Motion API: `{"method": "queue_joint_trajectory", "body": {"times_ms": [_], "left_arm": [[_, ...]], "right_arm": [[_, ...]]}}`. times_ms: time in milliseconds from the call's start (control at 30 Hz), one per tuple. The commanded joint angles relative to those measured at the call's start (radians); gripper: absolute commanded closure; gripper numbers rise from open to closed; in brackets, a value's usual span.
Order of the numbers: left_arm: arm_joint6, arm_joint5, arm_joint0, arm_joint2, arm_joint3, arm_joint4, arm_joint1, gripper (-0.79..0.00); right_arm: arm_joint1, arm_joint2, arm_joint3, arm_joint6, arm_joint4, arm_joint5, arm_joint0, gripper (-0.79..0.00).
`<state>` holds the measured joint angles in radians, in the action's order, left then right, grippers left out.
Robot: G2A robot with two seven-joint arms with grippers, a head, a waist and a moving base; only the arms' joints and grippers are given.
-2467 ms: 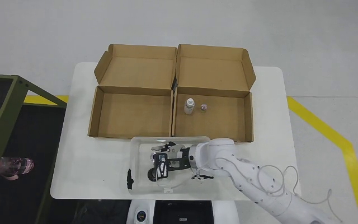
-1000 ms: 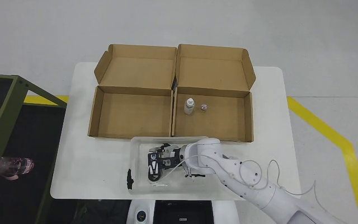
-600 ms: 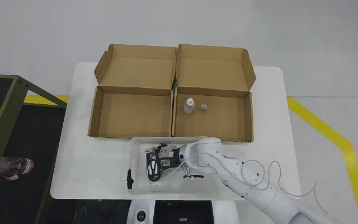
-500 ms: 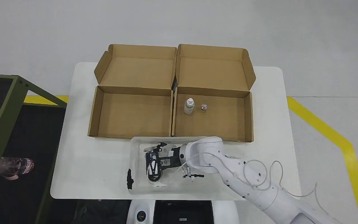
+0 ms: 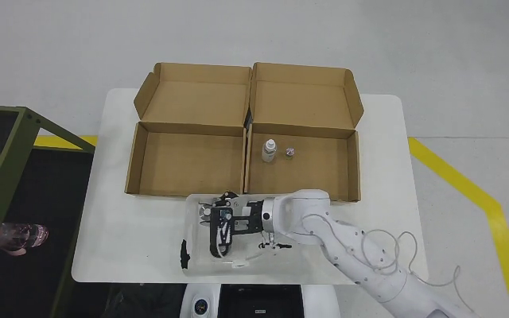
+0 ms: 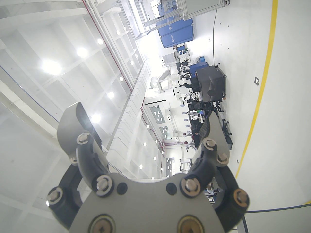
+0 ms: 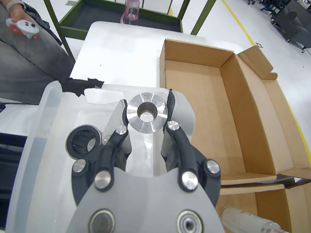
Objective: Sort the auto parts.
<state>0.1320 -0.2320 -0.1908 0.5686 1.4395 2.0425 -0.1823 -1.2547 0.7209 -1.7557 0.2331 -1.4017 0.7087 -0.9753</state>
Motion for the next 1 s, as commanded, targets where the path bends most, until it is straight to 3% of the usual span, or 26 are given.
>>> {"method": "queue_joint_trajectory", "body": {"times_ms": [0,533,967], "left_arm": [[0.0,0.0,0.0,0.0,0.0,0.0,0.0,-0.785],[0.0,0.0,0.0,0.0,0.0,0.0,0.0,-0.785],[0.0,0.0,0.0,0.0,0.0,0.0,0.0,-0.785]], "right_arm": [[0.001,0.012,-0.014,-0.02,-0.011,0.0,0.002,0.0],[-0.005,0.074,-0.021,-0.202,-0.037,-0.069,0.02,0.0],[-0.022,0.089,0.041,-0.214,-0.046,-0.139,0.061,0.0]]}}
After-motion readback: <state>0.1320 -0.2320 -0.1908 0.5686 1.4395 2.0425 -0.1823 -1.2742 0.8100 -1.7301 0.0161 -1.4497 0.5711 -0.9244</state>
